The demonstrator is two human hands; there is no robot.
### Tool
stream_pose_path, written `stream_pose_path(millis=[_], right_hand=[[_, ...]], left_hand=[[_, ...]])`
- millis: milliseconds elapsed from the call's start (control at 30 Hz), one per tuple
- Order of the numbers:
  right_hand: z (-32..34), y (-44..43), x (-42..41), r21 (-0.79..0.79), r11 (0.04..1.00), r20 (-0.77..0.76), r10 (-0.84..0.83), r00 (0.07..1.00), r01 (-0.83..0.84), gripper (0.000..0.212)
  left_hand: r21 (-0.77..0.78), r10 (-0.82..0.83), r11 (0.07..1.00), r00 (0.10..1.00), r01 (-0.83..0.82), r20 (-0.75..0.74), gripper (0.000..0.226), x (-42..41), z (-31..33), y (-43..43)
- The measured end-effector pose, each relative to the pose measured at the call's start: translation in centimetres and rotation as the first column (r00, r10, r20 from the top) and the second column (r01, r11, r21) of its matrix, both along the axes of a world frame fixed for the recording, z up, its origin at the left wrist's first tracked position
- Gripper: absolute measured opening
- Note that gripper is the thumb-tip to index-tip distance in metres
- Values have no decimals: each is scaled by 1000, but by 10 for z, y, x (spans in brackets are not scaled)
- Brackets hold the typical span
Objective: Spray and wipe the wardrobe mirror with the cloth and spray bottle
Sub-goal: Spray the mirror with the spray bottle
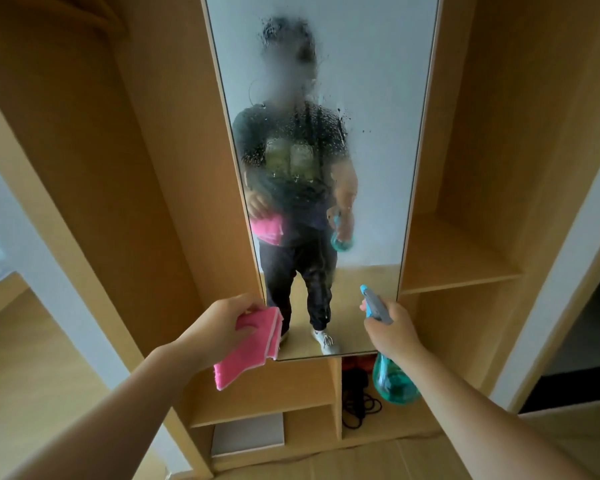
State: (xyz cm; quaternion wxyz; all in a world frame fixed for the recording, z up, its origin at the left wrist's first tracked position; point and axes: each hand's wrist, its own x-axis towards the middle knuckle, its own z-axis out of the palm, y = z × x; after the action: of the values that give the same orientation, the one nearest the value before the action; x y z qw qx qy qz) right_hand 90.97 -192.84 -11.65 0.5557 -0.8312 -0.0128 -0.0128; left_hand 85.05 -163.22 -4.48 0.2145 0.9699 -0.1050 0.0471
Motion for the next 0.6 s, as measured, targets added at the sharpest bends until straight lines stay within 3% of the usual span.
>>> stream_pose_path(millis=[100,233,400,600], right_hand=[[3,12,-1,-32,999,30,9,1000,-8,33],[3,22,-1,-6,999,66,-41,997,42,11],[1,27,-5,-42,995,63,-85,994,88,6],[6,42,-14,-26,998,42,50,998,-49,33]], left_hand=[[-6,17,1000,1000,-16,2,32,-5,2,10],[-20,20,1000,1000,-20,-2,32,-12,4,19],[-31,18,999,1000,-18,3,31,-18,7,27],[-33,17,999,1000,-17,9,30,-24,10,35]])
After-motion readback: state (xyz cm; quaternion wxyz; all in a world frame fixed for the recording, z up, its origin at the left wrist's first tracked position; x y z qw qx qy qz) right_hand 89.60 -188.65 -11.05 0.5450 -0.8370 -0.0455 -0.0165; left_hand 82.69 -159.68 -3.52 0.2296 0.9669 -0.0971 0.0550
